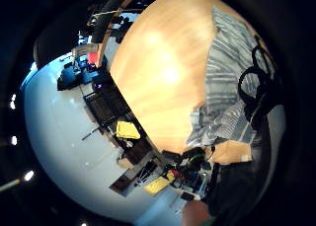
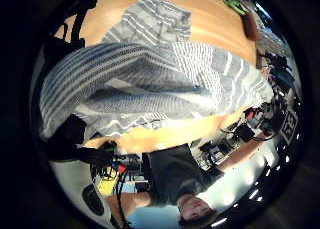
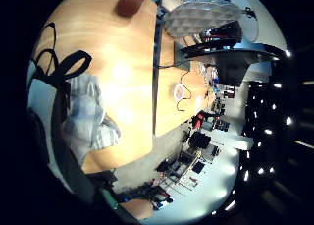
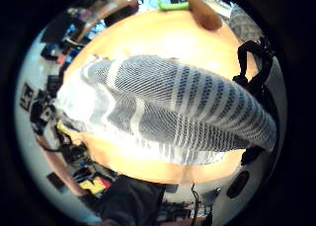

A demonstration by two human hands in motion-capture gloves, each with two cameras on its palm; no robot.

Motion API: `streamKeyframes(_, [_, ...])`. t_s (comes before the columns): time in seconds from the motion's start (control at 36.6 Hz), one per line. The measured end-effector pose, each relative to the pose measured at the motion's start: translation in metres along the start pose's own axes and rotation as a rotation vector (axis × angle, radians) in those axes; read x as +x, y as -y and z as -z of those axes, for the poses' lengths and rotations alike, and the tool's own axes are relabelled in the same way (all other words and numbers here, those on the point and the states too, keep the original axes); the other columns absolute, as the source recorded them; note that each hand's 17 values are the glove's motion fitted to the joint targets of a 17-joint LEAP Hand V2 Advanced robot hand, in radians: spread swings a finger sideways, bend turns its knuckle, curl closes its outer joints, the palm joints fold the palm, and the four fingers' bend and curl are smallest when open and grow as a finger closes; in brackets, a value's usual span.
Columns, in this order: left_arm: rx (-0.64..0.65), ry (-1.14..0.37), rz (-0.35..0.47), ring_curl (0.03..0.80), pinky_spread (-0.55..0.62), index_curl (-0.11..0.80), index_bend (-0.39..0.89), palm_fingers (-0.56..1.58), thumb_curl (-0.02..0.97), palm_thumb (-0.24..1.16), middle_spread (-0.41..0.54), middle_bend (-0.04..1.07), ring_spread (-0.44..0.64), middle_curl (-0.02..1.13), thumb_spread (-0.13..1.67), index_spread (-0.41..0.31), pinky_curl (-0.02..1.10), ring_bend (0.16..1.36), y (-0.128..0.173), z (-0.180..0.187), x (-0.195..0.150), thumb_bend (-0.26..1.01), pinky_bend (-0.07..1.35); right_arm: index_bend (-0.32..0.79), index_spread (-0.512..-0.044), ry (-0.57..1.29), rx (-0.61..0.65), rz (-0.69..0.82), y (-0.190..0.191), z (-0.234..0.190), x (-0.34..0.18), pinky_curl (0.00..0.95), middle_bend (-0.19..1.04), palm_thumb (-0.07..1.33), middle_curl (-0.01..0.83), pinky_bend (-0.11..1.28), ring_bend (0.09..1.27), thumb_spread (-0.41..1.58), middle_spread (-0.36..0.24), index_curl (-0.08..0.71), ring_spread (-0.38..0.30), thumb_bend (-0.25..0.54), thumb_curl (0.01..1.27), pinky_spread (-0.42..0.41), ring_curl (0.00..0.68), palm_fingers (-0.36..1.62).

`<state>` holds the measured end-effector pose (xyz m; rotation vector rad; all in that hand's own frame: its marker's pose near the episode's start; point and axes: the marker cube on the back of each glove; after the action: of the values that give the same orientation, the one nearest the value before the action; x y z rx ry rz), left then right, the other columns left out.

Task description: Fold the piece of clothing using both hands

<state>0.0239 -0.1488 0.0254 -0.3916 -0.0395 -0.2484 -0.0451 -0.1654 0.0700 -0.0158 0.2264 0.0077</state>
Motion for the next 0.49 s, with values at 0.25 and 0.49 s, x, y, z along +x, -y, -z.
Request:
streamKeyframes(0.25, [-0.093,0.028,-0.022,0.42,-0.45,0.456,0.16,1.23,0.261,0.77,-0.339,0.34,-0.37,0.54,1.27,-0.292,0.41,0.47,0.051,-0.045,0.019,-0.01,0.57,0.2,-0.245,0.065,-0.015,0.012,0.042,-0.055,-0.021,0.434,0.43,1.1,0.494,0.57,0.7,1.09,-0.173,0.458,-0.223,0.031,0.31,-0.281,0.464,1.34])
streamKeyframes(0.49, [0.453,0.021,0.016,0.445,-0.36,0.4,0.03,0.9,0.239,0.67,-0.286,0.26,-0.33,0.54,1.29,-0.231,0.41,0.52,0.061,-0.015,0.008,-0.05,0.5,0.04,-0.267,0.037,0.388,-0.156,0.05,-0.025,0.001,0.432,0.4,1.12,0.487,0.6,0.68,1.16,-0.172,0.39,-0.227,0.029,0.31,-0.285,0.458,1.08])
